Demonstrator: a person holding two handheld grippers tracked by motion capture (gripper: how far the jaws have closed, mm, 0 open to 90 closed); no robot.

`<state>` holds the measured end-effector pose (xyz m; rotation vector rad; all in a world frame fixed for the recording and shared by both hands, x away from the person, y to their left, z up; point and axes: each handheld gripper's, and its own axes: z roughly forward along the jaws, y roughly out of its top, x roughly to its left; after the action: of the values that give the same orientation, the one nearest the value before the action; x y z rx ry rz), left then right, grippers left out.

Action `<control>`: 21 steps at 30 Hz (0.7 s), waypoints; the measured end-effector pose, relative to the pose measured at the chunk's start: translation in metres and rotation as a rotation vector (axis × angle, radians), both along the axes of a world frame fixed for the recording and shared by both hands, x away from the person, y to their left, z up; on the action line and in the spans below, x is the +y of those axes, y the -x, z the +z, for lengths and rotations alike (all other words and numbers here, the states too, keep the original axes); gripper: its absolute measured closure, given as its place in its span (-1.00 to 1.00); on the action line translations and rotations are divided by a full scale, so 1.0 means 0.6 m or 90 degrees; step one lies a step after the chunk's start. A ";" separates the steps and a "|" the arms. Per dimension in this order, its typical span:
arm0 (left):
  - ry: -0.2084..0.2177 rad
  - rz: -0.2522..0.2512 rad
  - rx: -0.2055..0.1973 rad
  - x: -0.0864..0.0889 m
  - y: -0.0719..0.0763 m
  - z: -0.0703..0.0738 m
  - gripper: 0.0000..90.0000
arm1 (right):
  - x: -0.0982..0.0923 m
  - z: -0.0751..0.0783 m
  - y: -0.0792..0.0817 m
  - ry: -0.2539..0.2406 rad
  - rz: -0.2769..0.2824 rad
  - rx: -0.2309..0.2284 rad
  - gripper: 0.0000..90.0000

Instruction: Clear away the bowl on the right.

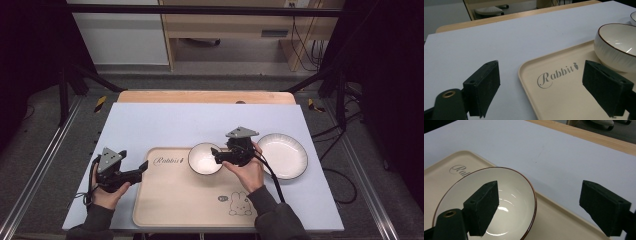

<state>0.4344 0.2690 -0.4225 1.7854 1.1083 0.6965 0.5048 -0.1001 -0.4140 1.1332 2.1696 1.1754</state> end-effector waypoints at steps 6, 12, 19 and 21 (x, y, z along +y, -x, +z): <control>-0.001 0.000 -0.001 0.001 0.001 0.001 -0.69 | -0.002 0.011 0.014 -0.001 0.012 -0.022 -0.74; -0.001 0.001 -0.002 0.002 0.001 0.001 -0.69 | -0.018 0.021 0.032 -0.038 0.014 -0.053 -0.77; -0.001 0.002 -0.001 0.002 0.002 0.001 -0.70 | -0.043 0.024 0.052 -0.035 0.010 -0.070 -0.79; 0.000 0.003 -0.001 0.003 0.002 0.000 -0.70 | -0.050 0.024 0.057 -0.035 0.008 -0.075 -0.81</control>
<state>0.4334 0.2706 -0.4224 1.7832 1.1116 0.7010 0.4707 -0.1300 -0.3998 1.0458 2.0701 1.2826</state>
